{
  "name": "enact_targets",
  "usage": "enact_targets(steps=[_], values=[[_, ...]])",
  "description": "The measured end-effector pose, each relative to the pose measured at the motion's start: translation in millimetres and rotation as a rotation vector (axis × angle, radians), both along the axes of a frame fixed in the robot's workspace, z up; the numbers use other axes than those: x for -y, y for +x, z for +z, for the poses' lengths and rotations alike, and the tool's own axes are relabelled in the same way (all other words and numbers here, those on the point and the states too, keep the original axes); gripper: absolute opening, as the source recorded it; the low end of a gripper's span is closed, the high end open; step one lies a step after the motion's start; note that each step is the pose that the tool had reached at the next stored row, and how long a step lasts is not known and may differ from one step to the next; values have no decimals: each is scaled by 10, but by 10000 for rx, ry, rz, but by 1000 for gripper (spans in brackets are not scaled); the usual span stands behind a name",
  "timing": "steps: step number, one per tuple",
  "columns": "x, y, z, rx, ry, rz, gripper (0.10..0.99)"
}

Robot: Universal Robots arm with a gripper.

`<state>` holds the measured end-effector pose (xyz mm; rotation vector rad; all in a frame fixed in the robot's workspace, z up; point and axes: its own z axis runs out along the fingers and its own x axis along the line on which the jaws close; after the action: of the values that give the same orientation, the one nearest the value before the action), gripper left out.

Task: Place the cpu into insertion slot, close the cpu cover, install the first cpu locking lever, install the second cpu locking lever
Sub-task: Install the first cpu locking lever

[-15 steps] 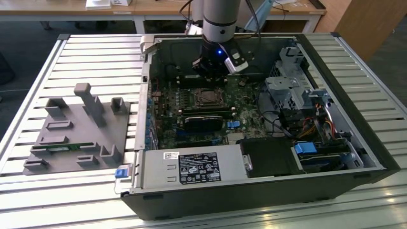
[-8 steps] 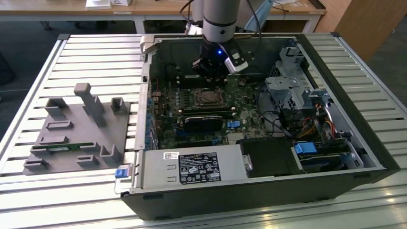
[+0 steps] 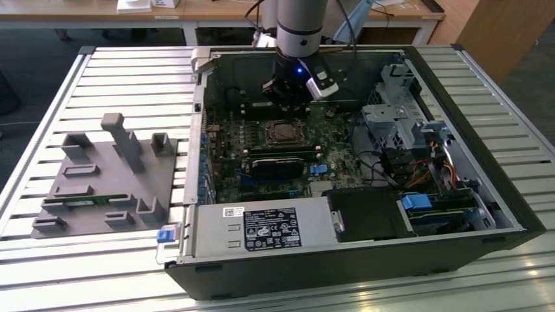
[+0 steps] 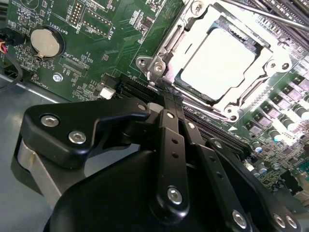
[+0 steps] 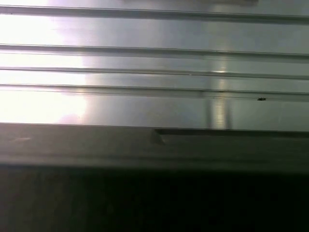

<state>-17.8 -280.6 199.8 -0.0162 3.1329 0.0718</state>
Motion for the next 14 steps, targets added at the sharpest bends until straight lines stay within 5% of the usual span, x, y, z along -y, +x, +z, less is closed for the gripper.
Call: enact_targets(steps=[7, 14], values=[[0, 1, 17, 3, -25, 1, 106], [-11, 4, -10, -2, -303, 0, 106]])
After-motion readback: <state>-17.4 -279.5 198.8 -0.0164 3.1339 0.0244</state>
